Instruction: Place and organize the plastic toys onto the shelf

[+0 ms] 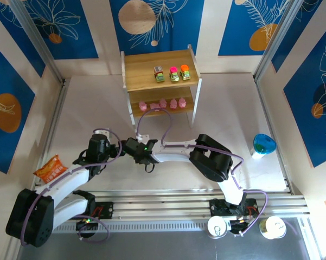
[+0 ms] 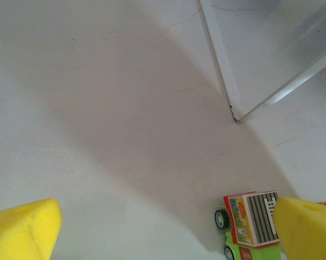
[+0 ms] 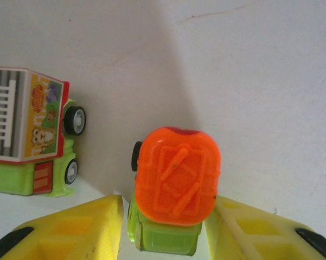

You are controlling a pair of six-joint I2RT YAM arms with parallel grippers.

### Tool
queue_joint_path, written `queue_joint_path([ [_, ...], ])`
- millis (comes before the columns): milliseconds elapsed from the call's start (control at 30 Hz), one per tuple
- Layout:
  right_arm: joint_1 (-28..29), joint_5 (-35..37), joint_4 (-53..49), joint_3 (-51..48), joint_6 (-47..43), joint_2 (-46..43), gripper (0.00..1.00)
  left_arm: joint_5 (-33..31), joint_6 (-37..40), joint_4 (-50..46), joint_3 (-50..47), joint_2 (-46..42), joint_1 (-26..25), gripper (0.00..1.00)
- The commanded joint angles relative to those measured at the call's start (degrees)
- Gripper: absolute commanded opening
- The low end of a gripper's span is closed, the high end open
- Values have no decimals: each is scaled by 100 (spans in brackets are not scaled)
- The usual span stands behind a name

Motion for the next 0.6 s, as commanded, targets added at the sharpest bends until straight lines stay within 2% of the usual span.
queue_joint_path([
  [0, -39, 303, -33, 5, 238, 102, 42, 120, -27, 125, -44, 16, 65, 100],
  [367, 15, 457, 71, -97, 131, 82, 33, 145, -14, 144, -44, 38, 69, 100],
  [567, 44, 760, -42, -310, -144, -443, 32, 221, 34, 186, -36, 80, 70, 100],
])
